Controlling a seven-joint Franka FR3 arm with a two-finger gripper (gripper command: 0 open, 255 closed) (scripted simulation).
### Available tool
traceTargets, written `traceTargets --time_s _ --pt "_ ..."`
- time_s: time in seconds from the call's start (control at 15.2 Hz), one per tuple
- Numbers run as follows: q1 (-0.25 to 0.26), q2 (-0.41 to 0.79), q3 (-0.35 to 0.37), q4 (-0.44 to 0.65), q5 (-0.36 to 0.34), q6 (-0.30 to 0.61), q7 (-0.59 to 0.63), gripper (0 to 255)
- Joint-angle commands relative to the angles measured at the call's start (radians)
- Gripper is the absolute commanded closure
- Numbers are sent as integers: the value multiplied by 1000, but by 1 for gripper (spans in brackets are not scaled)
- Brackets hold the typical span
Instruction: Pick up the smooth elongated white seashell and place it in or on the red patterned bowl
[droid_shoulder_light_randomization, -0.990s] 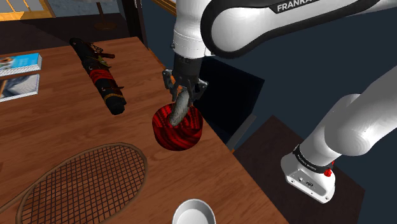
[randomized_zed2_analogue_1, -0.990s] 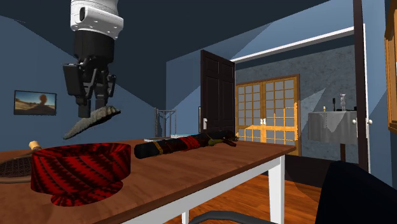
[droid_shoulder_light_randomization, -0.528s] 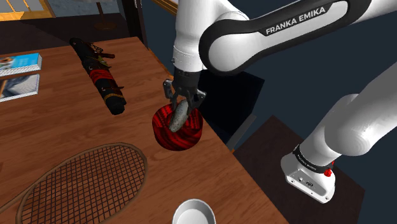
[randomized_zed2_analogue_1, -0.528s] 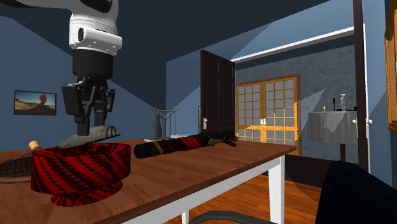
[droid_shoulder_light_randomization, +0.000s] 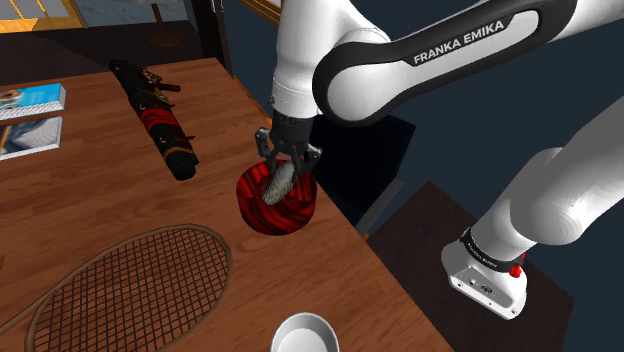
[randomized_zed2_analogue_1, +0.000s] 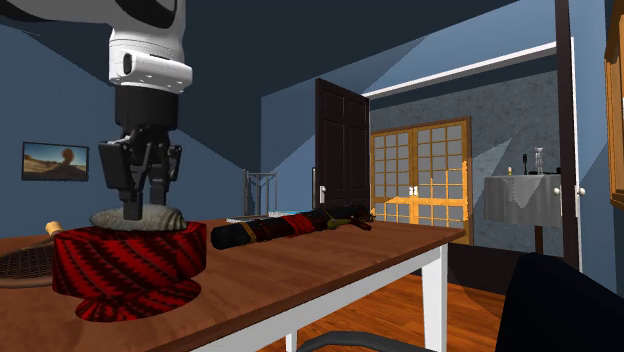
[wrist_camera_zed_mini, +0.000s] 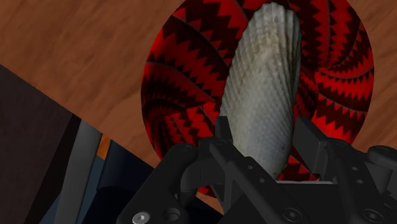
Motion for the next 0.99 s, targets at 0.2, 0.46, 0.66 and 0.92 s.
traceTargets --time_s 0.2,0.46,0.66,0.92 --pt "-1 8 1 -2 -4 -10 4 0" --pt "-1 7 1 -9 -2 -5 2 0" --pt "-3 -48 -16 43 22 -107 -17 0" --pt "-4 -60 -21 59 26 -134 -21 0"
